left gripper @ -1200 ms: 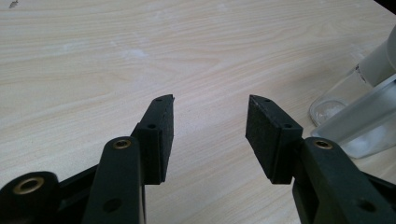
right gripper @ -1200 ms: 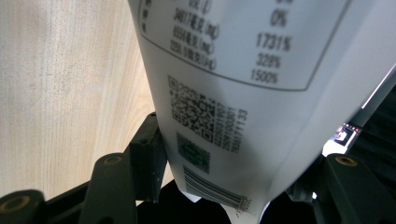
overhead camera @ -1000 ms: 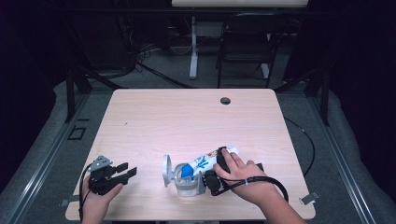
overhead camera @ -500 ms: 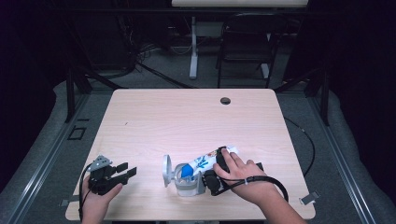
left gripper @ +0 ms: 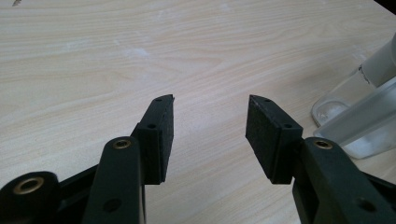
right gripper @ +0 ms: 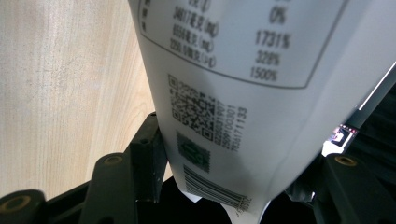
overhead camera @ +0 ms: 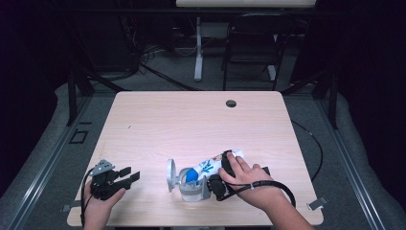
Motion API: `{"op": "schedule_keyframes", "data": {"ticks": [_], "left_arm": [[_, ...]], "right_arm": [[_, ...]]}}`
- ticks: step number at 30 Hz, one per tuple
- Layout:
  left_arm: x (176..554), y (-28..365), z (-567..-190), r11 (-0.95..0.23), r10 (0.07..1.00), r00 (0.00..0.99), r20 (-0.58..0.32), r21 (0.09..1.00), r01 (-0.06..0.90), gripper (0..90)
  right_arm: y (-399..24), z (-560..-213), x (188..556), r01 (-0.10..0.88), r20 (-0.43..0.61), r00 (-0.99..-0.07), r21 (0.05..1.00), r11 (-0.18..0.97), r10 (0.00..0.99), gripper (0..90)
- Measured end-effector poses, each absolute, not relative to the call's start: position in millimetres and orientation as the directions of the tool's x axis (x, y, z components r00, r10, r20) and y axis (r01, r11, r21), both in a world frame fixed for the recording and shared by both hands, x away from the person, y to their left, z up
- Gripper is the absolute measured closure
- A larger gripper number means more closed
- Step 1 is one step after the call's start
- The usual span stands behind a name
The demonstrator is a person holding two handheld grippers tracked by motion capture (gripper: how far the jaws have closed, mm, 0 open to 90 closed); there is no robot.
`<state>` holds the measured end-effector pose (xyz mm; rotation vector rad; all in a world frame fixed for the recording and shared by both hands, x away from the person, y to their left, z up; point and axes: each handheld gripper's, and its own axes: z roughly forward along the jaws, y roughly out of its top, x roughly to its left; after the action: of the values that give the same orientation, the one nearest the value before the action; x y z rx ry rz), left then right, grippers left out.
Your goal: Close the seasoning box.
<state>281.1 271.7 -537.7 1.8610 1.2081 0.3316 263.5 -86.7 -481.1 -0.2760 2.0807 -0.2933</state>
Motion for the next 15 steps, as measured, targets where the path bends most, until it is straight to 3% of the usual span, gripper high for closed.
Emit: {"op": "schedule_keyframes", "data": {"ticks": [15], "left_arm": [[281.2,272.2,-538.0,-0.149,0.841,0.493,-0.224,0.779,0.609,52.1]], "right_arm": [[-86.7,-481.3,263.8,-0.081,-0.810,-0.496,-0.316,0.945,-0.313,42.9]]}}
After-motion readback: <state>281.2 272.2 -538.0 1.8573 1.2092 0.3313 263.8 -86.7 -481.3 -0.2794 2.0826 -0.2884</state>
